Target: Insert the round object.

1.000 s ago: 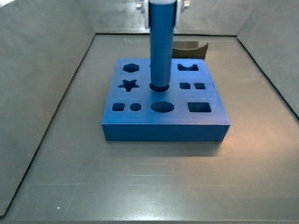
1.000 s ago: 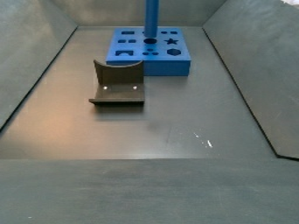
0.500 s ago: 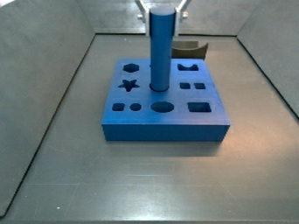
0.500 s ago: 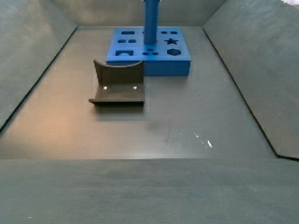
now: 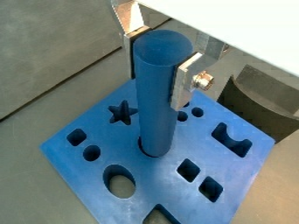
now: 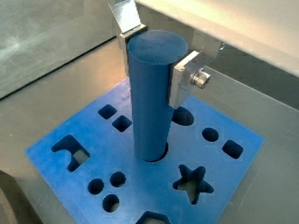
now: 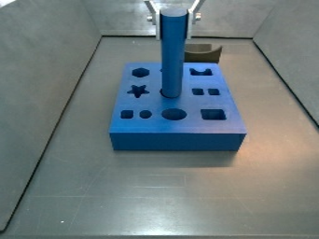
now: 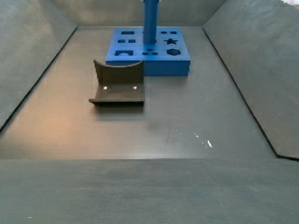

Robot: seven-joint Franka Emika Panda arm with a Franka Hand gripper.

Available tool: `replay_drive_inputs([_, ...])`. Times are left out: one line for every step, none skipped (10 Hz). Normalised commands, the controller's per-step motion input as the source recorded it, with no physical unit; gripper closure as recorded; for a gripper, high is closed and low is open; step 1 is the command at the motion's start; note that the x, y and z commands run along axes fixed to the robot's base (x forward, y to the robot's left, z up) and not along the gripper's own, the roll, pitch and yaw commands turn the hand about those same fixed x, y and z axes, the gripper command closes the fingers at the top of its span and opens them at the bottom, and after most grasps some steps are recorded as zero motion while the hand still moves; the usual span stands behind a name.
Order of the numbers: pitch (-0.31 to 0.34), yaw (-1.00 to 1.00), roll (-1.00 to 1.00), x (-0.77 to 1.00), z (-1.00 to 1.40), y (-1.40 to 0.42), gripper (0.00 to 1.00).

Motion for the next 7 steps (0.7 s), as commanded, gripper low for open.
replay_drive_inputs([-0.126,0.00,-0.15,-0.14,-0.14,0.00,1.00])
replay_drive_inputs([-0.141,0.00,-0.15,-0.20,-0.13,0.00,1.00])
replay_drive_inputs([-0.147,0.00,-0.15,-0.21,-0.13,0.00,1.00])
replay_drive_inputs([-0.140,0.00,-0.15,-0.07,-0.17,0.00,1.00])
replay_drive_inputs([-0.120,0.00,-0.14,0.04,-0.27,0.00,1.00])
replay_drive_inputs([-0.081,-0.01,-0.07,0.13,-0.33,0.00,1.00])
replay_drive_inputs([-0.051,-0.02,-0.05,0.16,-0.33,0.00,1.00])
